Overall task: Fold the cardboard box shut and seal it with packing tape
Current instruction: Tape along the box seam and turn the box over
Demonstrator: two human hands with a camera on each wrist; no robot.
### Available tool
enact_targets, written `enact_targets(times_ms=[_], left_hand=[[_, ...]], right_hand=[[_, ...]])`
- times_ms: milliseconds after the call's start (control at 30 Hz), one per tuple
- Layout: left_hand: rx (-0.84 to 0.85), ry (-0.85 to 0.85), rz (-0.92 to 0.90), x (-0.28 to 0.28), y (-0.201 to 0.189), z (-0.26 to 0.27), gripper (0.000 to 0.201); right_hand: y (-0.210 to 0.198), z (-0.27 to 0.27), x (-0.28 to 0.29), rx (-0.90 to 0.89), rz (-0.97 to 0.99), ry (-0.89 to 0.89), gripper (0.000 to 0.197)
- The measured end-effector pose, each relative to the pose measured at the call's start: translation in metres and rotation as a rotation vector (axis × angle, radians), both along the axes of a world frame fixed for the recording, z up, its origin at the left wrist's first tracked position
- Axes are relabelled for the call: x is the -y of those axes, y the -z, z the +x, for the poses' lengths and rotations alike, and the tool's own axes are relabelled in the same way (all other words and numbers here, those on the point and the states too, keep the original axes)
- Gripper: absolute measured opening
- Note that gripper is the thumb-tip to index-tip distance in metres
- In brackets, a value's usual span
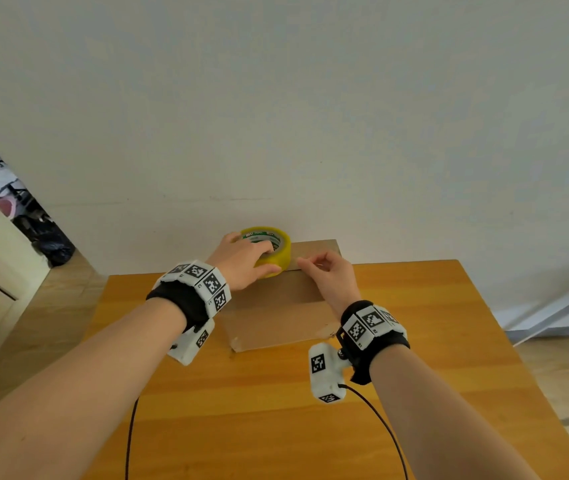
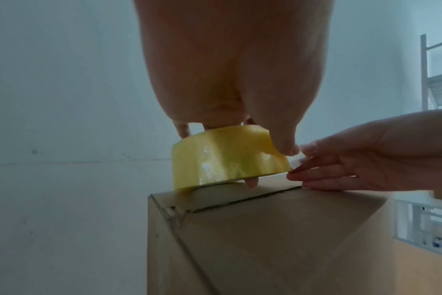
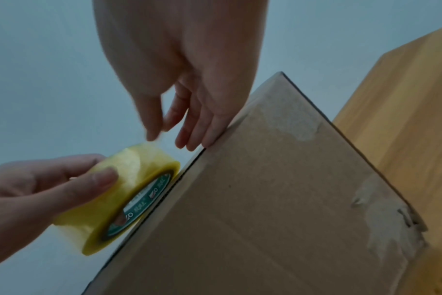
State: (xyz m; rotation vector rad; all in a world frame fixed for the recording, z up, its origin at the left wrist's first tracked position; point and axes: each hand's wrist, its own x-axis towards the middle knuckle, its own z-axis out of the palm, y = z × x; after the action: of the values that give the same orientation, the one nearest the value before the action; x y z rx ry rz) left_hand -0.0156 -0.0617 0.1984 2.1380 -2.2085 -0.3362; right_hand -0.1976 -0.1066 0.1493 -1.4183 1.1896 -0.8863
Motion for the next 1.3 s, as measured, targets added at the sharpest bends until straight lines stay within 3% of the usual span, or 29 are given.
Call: enact_targets(times_ms=[167, 300, 500, 700, 767, 867, 933, 1100, 1200, 1300], left_hand=[[0.097, 0.071, 0.029, 0.001, -0.004, 0.005, 0.026], [0.169, 0.082, -0.027, -0.001, -0.004, 0.004, 0.033], [-0.258, -0.098, -0.209, 0.0, -0.004, -0.002, 0.048], [-0.544, -0.189, -0.352, 0.004, 0.011, -0.012, 0.055], [-0.733, -0.298, -0.405, 0.006, 0.013, -0.016, 0.069], [-0.953, -0.511, -0.337, 0.011, 0.014, -0.022, 0.086], [-1.033, -0.563, -0.317, 0.013, 0.018, -0.025, 0.074], [-1.46, -0.662, -0.256, 0.011, 0.024, -0.04, 0.056], [-1.398, -0.698, -0.242, 0.013, 0.039, -0.04, 0.062], [-1.377, -0.748, -0.267, 0.013, 0.045, -0.04, 0.023]], right_hand=[[0.002, 0.002, 0.005, -0.039, 0.025, -0.014, 0.016], [0.007, 0.001, 0.01, -0.051, 0.066, -0.014, 0.019], [0.003, 0.003, 0.013, 0.207, 0.235, -0.004, 0.016], [0.004, -0.005, 0.011, 0.427, 0.318, -0.006, 0.014], [0.005, -0.008, 0.011, 0.481, 0.334, -0.01, 0.013], [0.004, -0.009, 0.011, 0.519, 0.343, -0.03, 0.012], [0.003, -0.008, 0.011, 0.531, 0.342, -0.041, 0.011], [0.003, -0.007, 0.011, 0.547, 0.357, -0.041, 0.012], [0.001, -0.008, 0.012, 0.523, 0.373, -0.034, 0.013], [0.001, -0.011, 0.014, 0.491, 0.382, -0.022, 0.012]])
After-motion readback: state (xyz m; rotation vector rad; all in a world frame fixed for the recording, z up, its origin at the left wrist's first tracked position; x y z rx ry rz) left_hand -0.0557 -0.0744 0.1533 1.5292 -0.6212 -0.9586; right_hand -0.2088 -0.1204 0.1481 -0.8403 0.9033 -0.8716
